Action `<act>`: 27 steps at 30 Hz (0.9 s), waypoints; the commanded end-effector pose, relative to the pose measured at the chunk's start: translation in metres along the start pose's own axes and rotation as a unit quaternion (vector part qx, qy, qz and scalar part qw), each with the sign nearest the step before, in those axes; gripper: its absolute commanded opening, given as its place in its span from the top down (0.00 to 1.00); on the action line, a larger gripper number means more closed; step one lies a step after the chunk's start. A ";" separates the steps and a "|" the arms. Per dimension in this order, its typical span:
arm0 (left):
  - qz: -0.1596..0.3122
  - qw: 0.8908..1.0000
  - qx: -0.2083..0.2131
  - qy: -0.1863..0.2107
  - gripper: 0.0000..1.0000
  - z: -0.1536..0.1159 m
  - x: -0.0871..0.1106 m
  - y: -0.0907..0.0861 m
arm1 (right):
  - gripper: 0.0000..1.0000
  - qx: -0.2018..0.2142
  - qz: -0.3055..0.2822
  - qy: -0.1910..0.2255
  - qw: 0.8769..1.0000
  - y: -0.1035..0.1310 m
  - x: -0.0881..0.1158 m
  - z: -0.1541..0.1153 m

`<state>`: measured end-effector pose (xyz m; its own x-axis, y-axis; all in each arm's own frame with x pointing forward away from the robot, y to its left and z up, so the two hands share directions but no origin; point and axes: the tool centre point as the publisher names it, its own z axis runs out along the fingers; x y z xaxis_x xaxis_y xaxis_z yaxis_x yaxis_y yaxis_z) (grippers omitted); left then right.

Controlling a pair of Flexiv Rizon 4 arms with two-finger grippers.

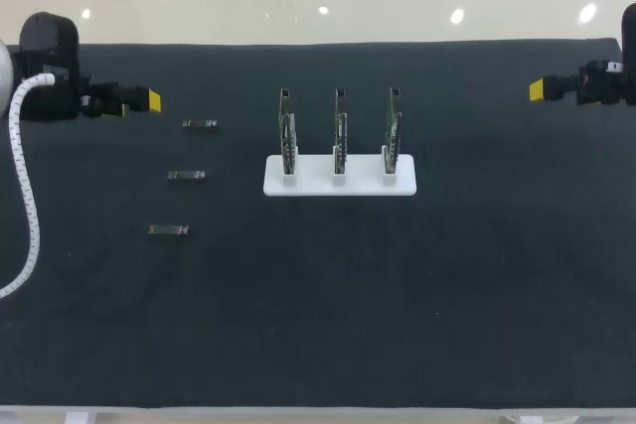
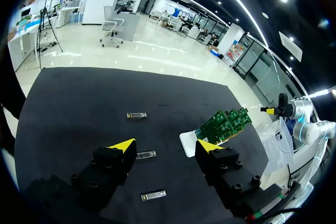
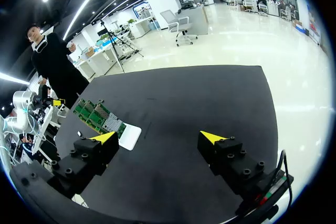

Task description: Pick up the optical module with the left hand, and insert it into the network port with the right hand.

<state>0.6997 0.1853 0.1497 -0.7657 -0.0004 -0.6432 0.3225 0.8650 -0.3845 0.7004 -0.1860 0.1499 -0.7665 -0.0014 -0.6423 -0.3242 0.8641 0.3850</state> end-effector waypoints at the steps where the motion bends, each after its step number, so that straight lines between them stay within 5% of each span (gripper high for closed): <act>1: 0.000 1.000 -0.002 0.002 0.00 0.000 -0.001 -0.001 | 0.00 0.002 0.000 0.000 1.000 0.001 0.000 0.000; 17: 0.000 1.000 -0.002 0.002 0.00 0.000 -0.001 -0.001 | 0.00 -0.005 -0.004 0.004 1.000 0.001 0.000 0.001; 27: 0.000 1.000 -0.002 0.002 0.00 0.000 -0.001 -0.001 | 0.00 -0.071 -0.159 0.004 0.985 0.015 -0.033 0.006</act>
<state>0.6997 0.1854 0.1497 -0.7657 -0.0004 -0.6432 0.3225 0.8650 -0.3845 0.7100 -0.1700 0.1710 -0.6438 -0.2212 -0.7325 -0.5279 0.8214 0.2160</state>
